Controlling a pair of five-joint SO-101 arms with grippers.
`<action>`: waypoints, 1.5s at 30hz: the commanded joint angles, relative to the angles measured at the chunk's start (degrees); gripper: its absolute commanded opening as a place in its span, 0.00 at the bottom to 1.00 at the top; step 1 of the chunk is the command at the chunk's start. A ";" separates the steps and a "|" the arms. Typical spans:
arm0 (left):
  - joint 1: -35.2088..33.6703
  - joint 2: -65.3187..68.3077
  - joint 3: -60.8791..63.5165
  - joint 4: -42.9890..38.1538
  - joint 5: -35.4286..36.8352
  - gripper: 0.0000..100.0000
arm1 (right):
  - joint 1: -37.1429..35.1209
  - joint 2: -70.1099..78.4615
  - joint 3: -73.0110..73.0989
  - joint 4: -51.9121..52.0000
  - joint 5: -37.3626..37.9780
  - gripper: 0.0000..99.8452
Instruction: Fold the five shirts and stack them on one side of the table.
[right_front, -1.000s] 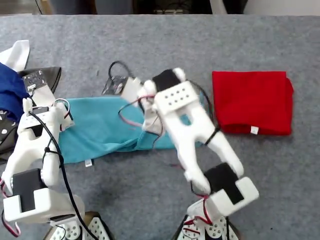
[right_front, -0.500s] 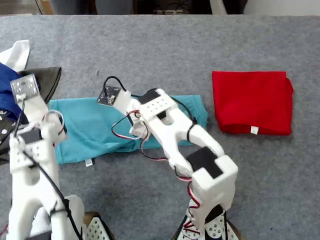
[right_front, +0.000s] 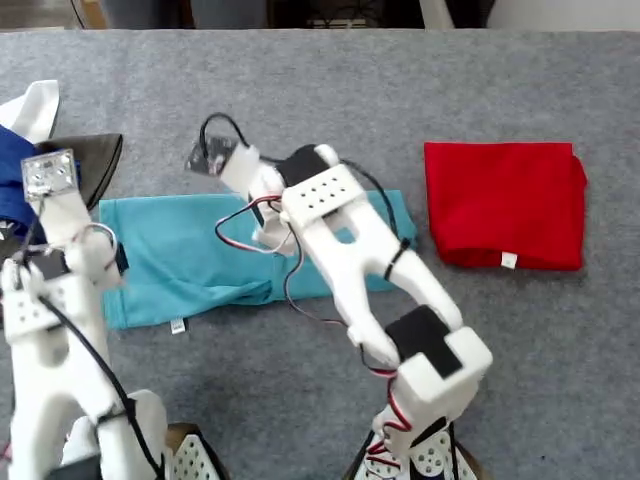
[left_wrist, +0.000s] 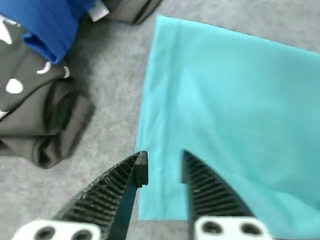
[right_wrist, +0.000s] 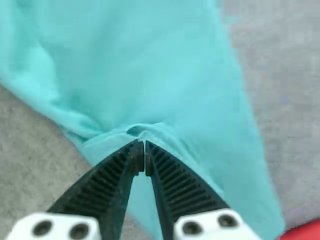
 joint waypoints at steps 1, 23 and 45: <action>-3.38 9.67 -12.88 4.75 -1.76 0.17 | 0.09 -4.70 -3.21 -0.44 -1.14 0.01; -3.82 74.90 -73.10 33.67 -4.48 0.21 | 0.00 -5.32 -2.95 1.23 -3.43 0.01; -3.38 69.71 -82.42 39.74 -4.13 0.03 | 8.79 -9.01 -9.27 0.70 -7.82 0.01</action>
